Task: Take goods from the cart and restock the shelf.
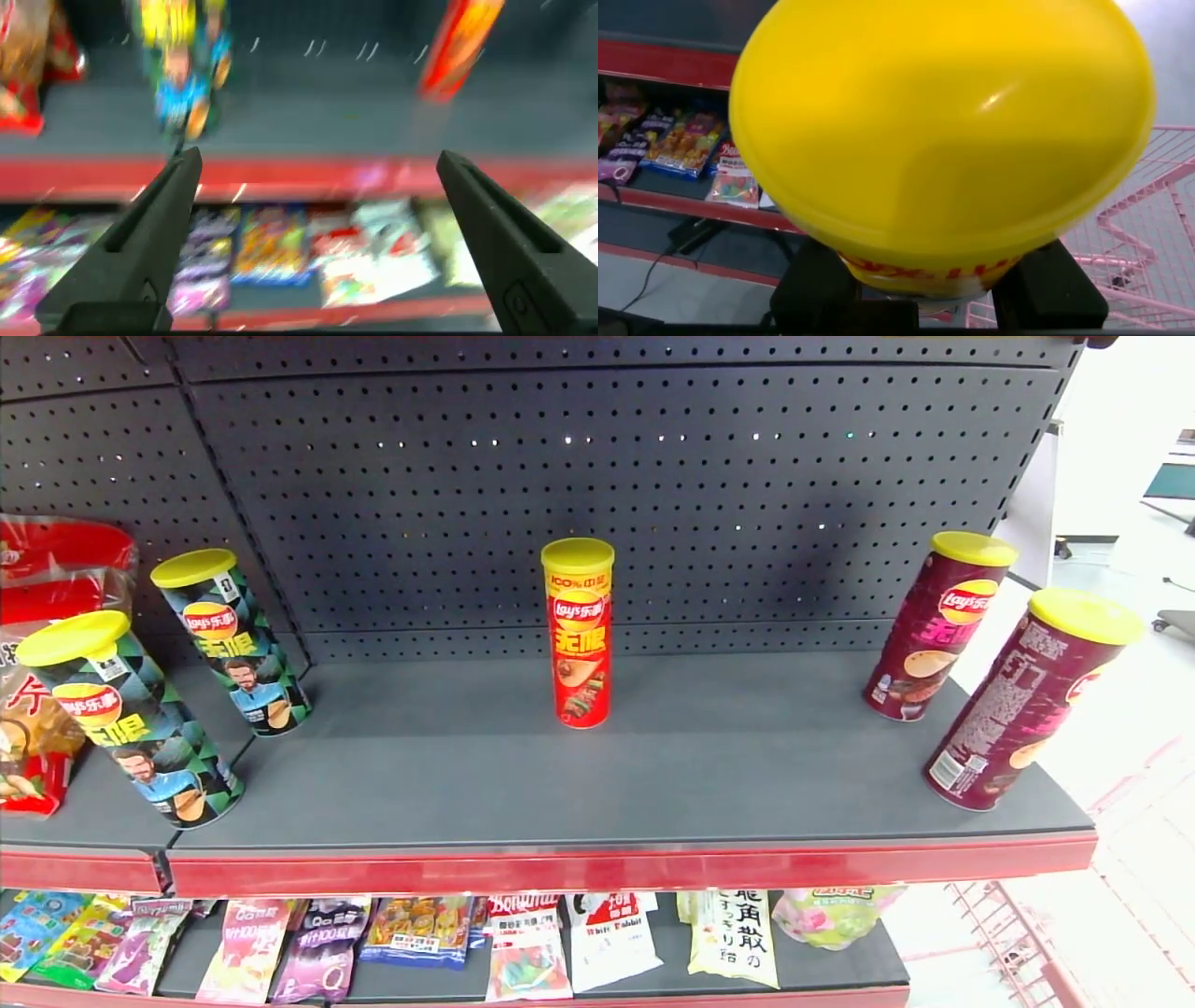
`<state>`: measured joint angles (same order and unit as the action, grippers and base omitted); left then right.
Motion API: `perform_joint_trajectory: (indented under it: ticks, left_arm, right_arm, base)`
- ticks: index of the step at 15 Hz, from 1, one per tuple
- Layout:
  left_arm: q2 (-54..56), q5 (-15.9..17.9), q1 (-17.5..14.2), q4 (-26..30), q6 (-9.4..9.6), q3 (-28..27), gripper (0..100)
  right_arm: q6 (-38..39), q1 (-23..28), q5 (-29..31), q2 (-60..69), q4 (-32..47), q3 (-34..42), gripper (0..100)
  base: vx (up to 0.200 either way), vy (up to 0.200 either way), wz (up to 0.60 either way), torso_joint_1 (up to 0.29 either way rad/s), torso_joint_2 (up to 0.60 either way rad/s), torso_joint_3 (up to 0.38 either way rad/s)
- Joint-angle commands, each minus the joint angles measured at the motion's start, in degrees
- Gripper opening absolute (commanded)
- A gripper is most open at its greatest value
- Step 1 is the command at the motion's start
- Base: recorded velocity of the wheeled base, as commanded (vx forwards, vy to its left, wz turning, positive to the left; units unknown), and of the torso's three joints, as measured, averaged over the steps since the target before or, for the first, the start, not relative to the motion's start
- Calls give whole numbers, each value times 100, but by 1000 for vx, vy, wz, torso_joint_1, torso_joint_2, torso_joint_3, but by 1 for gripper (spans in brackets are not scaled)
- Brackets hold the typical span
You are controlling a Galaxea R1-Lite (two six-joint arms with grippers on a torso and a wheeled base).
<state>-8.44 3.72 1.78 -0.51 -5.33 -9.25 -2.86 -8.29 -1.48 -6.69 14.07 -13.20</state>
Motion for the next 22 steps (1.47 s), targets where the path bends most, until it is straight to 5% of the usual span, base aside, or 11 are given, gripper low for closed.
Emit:
perform_joint_trajectory:
  ticks: [1,2,6,9,11,12,13,18,22]
  left_arm:
    - [-2663,753,279,-45,-944,-2230,100]
    - [-2857,1289,411,-54,-487,-2072,100]
    - [-4992,2564,455,-1100,489,-2019,100]
    - [-6284,3311,604,-1715,911,-2388,100]
    - [-6829,3504,622,-1961,1166,-2643,100]
    - [-7559,3908,604,-2375,1772,-2907,100]
    - [-8033,4067,622,-2629,1930,-3197,100]
    - [-9404,4119,938,-3183,1895,-4603,100]
    - [-9861,4102,1351,-3245,1614,-5280,100]
  right_arm:
    - [14,-50,-46,-69,-1,28,0]
    - [40,-50,-160,-104,-1,37,0]
    - [58,-50,-406,-87,-1,195,0]
    - [119,-50,-397,-69,-1,345,0]
    - [119,-41,-389,-51,-1,371,0]
    - [128,-50,-397,72,8,450,0]
    - [128,-50,-380,107,-1,485,0]
    - [348,-50,-345,107,-9,433,0]
    - [348,-50,-292,107,-9,441,0]
  base:
    - [0,0,0,0,0,0]
    - [0,0,0,0,0,0]
    - [0,0,0,0,0,0]
    - [0,0,0,0,0,0]
    - [0,0,0,0,0,0]
    - [0,0,0,0,0,0]
    - [0,0,0,0,0,0]
    - [0,0,0,0,0,0]
    - [0,0,0,0,0,0]
